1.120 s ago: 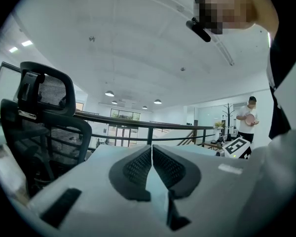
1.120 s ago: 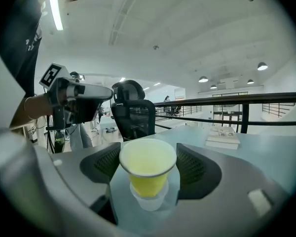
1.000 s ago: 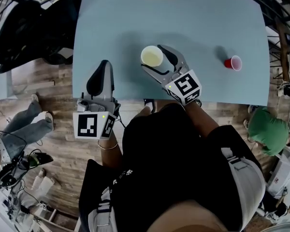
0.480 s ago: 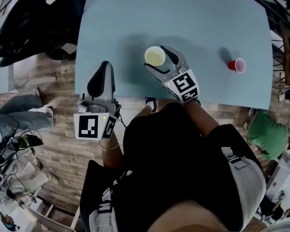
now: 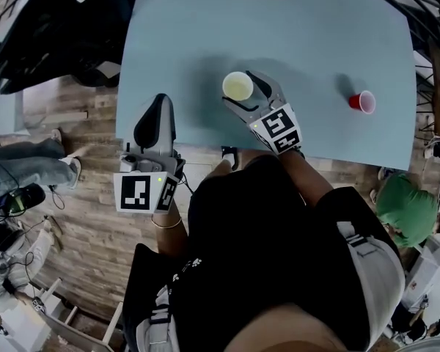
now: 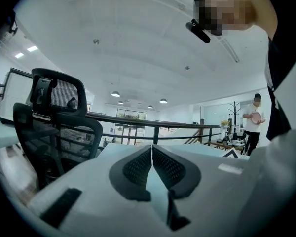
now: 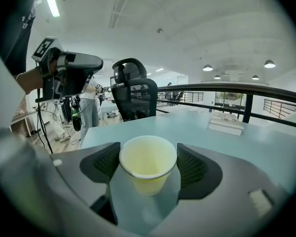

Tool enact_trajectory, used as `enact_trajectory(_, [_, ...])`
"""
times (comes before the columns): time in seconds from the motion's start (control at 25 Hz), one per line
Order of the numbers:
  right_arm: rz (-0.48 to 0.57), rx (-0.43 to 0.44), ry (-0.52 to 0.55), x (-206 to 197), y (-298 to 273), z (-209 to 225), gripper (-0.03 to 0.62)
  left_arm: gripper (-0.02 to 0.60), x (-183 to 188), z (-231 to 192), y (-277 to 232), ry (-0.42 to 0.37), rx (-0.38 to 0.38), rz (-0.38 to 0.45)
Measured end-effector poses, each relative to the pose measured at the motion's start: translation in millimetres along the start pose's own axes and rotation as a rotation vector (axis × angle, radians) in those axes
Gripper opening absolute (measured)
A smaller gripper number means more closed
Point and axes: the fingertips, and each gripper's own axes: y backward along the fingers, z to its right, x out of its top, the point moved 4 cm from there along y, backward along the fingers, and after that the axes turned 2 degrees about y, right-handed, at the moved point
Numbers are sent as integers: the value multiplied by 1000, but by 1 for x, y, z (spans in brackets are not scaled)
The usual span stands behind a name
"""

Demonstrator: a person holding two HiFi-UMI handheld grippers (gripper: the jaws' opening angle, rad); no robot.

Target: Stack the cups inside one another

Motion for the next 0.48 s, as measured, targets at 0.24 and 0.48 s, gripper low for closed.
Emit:
enact_trajectory(0.24, [8,5,-7,1,-3,-1,365,0,2,-1,3,2,5,5])
enact_trajectory(0.48, [68,8,-30,11,7,0,373,0,5,5,3,2,-13,21])
